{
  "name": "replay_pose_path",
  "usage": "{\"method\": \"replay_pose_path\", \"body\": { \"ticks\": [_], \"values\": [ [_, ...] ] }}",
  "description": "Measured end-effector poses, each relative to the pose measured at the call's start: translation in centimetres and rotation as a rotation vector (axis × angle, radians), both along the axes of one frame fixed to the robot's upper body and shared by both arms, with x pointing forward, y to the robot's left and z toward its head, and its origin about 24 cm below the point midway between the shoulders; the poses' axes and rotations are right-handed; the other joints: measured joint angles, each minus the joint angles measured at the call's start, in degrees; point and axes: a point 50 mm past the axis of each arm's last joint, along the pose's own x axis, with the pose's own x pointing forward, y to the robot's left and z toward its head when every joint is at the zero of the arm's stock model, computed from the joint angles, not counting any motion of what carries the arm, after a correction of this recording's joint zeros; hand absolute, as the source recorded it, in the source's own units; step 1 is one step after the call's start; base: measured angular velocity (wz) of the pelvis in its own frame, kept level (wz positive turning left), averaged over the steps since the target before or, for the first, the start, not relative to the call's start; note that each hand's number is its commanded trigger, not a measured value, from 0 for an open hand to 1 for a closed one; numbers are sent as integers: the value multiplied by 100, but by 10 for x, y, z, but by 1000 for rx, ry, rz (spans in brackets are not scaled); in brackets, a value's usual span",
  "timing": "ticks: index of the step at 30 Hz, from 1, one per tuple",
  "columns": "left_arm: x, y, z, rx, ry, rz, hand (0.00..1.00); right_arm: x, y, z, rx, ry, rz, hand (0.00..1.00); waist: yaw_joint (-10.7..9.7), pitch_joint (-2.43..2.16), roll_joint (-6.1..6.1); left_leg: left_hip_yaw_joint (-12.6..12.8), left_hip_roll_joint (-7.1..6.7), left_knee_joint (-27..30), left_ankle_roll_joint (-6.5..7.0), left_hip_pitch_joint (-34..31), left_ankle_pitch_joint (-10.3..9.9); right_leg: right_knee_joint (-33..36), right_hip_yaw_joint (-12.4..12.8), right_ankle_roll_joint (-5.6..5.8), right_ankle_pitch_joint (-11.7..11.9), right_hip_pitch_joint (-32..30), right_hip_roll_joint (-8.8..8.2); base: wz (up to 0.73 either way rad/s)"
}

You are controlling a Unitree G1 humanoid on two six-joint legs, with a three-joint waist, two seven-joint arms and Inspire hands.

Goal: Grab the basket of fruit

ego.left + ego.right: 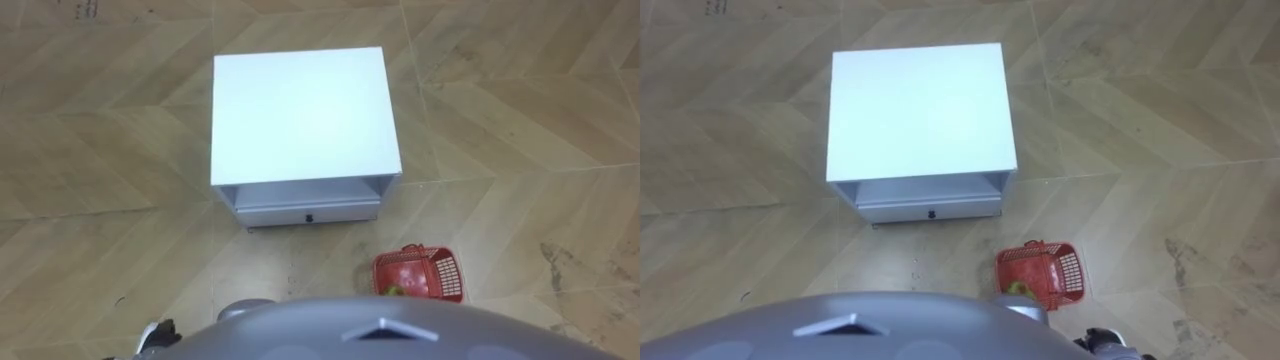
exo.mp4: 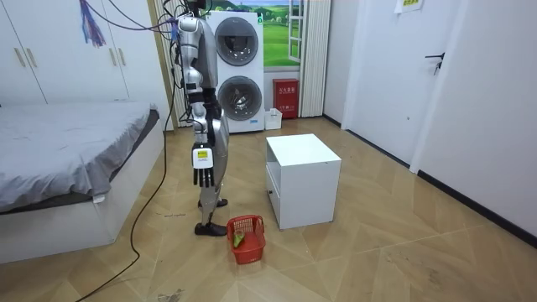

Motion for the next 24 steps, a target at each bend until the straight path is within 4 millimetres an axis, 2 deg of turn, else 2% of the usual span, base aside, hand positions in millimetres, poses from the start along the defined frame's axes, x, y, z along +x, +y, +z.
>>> {"method": "replay_pose_path", "body": {
  "ticks": [18, 24],
  "values": [
    [-5, -1, -1, -5, 21, 6, 0, -2, 1, 0, 6, -3, -43, 0, 18, -4, 7, 2, 0, 2, 0, -5, 0, 8, -48, 0, 0, -3, -6, 0],
    [-6, -1, -1, -4, 25, 5, 0, -1, 1, 0, 6, -5, -44, 0, 0, -13, 11, 15, -18, 65, 9, -181, -5, 155, -47, 4, -18, -191, -60, 0]
  ]
}}
